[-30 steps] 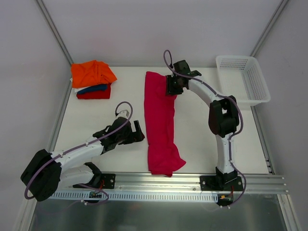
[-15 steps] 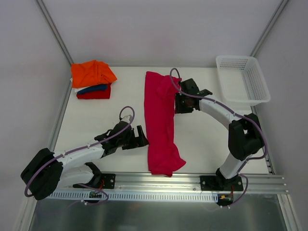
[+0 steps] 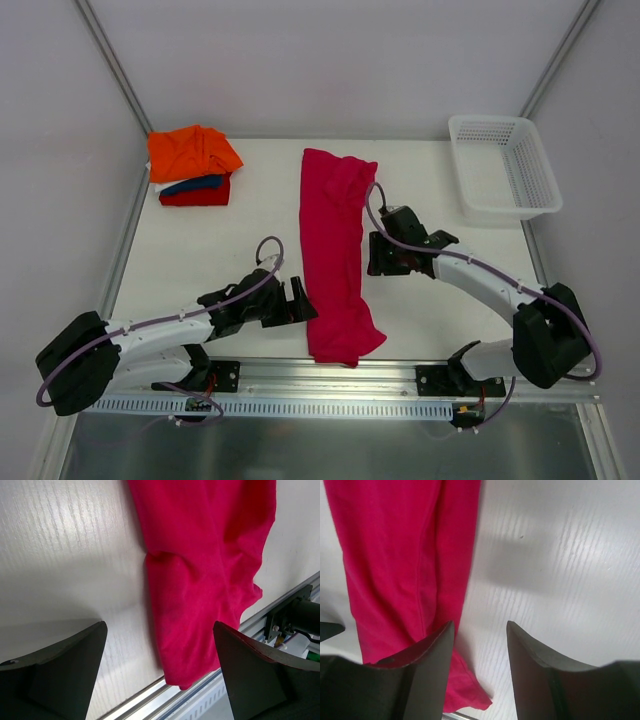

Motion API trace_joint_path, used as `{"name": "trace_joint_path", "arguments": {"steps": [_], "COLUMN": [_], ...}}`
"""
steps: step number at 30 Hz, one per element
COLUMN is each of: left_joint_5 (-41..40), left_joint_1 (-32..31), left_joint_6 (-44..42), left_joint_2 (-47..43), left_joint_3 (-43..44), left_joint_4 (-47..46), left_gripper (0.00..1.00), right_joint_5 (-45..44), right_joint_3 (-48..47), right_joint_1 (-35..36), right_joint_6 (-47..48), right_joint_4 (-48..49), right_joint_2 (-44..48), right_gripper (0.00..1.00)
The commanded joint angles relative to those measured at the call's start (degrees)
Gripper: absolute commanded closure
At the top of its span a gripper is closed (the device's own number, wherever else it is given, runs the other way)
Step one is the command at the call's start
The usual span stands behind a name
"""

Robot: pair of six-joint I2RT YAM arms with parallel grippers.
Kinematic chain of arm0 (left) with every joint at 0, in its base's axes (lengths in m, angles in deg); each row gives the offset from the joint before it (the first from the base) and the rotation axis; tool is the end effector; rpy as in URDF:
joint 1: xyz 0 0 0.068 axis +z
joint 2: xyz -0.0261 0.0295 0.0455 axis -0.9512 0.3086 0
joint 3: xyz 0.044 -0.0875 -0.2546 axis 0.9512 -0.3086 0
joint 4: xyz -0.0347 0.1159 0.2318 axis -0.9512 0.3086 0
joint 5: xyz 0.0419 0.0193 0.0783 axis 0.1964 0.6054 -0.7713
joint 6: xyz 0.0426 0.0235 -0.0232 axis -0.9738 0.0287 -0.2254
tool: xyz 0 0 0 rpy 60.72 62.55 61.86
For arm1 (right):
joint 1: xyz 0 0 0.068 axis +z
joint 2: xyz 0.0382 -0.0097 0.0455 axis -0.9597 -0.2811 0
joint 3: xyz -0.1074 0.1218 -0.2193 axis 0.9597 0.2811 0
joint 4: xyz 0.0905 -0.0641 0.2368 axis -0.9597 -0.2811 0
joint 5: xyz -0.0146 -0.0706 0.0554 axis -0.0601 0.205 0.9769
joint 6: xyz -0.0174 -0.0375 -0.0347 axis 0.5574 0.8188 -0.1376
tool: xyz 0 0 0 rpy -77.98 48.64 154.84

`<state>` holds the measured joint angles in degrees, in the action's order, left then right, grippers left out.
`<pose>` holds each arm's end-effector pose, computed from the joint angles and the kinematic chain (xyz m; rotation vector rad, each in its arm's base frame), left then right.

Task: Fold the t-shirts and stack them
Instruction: Fold the tshirt

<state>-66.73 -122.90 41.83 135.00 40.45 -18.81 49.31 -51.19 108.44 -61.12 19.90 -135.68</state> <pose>0.1254 -0.1568 0.1605 -0.0624 2.4189 -1.0120 0.2328 0.1613 0.2226 -0.5150 2.4582 0.3211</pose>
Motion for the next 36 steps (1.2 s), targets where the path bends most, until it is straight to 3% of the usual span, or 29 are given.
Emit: {"name": "trace_joint_path", "arguments": {"steps": [1,23,36], "left_joint_5": [-0.7,-7.1,-8.8], "left_joint_1": [-2.1,-15.2,-20.8], "left_joint_6": [3.0,15.0,19.3], "left_joint_2": [-0.8,1.1,7.4], "left_joint_3": [-1.6,-6.6,-6.6], "left_joint_4": [-0.2,-2.5,-5.0], "left_gripper": [0.11,0.13,0.14], "right_joint_5": [0.0,-2.8,-3.4], "right_joint_3": [3.0,21.2,25.8], "right_joint_1": [1.9,15.8,21.0], "right_joint_6": [-4.0,-19.0,-23.9], "right_joint_4": [1.2,2.7,5.6], "right_joint_2": [5.5,19.9,20.7], "right_gripper": [0.50,0.44,0.42]}}
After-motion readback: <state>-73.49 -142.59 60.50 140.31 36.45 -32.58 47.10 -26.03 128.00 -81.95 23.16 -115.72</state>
